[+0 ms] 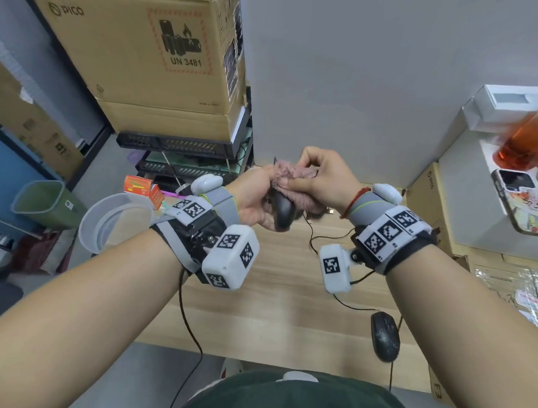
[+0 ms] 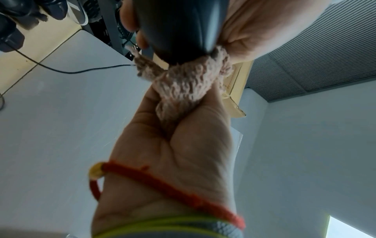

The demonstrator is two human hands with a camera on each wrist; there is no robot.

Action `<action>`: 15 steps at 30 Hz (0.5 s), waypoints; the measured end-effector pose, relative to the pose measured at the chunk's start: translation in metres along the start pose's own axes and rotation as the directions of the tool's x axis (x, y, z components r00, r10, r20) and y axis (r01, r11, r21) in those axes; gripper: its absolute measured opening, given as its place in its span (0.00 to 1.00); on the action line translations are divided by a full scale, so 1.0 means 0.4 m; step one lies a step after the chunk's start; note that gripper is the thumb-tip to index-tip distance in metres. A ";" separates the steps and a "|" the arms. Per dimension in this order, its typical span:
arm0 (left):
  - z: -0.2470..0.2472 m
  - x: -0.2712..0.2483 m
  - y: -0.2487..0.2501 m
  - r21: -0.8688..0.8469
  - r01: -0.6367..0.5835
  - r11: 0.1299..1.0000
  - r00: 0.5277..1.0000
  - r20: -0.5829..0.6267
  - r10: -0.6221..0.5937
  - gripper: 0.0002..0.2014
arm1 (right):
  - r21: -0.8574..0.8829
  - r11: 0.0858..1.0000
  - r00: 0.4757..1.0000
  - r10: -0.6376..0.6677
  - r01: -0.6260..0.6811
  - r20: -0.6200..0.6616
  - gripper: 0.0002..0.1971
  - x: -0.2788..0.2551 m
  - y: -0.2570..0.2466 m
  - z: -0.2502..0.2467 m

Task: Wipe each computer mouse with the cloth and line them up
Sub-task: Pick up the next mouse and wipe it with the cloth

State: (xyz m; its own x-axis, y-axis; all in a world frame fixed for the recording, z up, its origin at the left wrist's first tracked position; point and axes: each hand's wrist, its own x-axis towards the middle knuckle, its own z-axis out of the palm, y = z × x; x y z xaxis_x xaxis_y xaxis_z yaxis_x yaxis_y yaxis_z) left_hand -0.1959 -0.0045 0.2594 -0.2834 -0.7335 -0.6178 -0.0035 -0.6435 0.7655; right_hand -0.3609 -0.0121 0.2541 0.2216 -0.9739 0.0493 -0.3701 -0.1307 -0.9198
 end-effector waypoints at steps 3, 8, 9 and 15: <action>0.000 0.002 -0.009 -0.069 0.002 0.998 1.000 0.025 0.000 0.24 | 0.023 1.000 0.999 0.009 -0.008 -0.043 0.19 -0.004 0.001 -0.001; -0.005 -0.002 -0.008 -0.141 -0.038 0.989 0.999 -0.010 0.037 0.17 | -0.066 0.998 0.990 -0.004 0.014 0.140 0.21 -0.036 0.013 0.012; -0.007 -0.003 -0.005 -0.164 -0.049 0.985 0.999 -0.026 0.046 0.18 | -0.093 0.995 0.983 -0.001 0.019 0.186 0.22 -0.040 0.011 0.019; 0.020 -0.035 -0.005 -0.069 0.001 0.998 0.993 0.115 0.007 0.22 | -0.084 0.996 0.980 -0.016 -0.001 -0.198 0.19 0.004 0.017 0.003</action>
State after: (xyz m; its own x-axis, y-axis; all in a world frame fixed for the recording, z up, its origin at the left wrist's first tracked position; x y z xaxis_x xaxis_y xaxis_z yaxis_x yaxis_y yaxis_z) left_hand -0.1995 0.0089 0.2679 -0.3916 -0.7079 -0.5878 0.0628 -0.6579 0.7505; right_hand -0.3622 -0.0144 0.2473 0.0444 -0.9892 0.1397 -0.4450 -0.1448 -0.8837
